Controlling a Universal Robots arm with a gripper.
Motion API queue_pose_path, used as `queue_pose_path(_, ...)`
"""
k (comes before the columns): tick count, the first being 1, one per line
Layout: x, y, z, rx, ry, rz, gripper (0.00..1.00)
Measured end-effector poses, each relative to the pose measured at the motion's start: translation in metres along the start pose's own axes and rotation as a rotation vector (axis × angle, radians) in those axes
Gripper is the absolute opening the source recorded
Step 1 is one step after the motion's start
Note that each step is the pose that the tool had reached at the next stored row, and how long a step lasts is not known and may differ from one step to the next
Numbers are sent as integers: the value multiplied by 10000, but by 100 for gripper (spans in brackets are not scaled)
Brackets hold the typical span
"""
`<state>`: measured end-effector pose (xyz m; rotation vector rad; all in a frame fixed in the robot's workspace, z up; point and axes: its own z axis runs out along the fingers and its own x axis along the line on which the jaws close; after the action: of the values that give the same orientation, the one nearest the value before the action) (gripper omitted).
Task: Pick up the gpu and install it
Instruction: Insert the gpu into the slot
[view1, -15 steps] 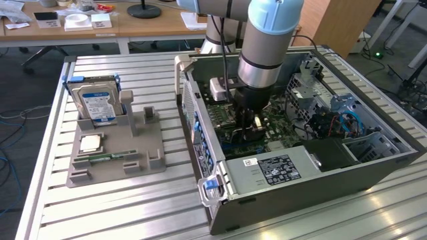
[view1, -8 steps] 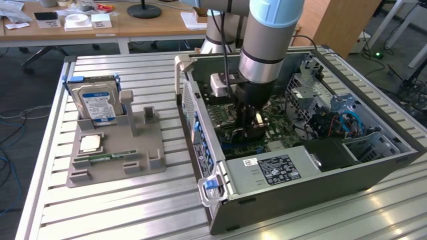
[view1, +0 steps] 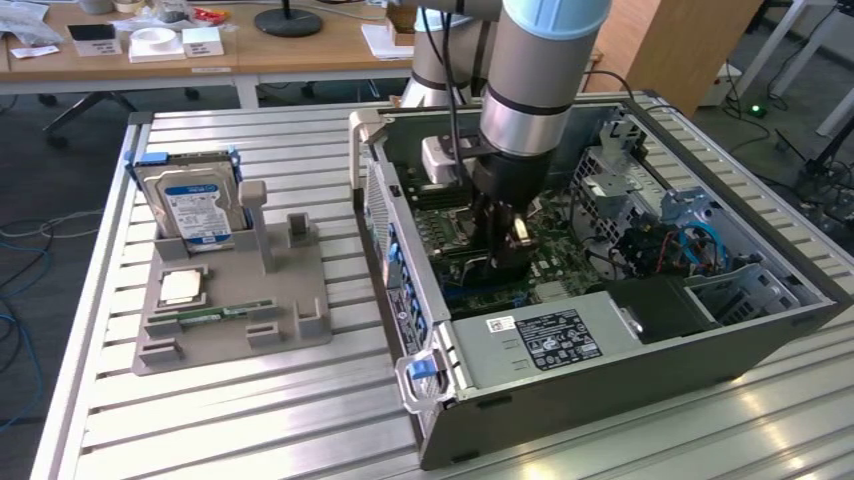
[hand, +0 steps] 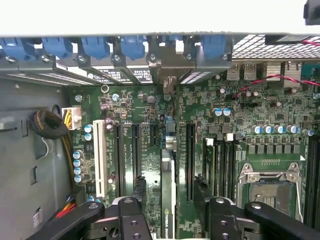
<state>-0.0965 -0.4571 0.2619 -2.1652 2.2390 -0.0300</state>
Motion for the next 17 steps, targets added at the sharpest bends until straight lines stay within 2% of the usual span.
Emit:
queue_pose_path(3,-5,0,-10,1,20,-1,51)
queue_pose_path(9,-24,0,-11,5,156,-6,51)
queue_pose_path(17,-29,1,-16,7,205,-7,51)
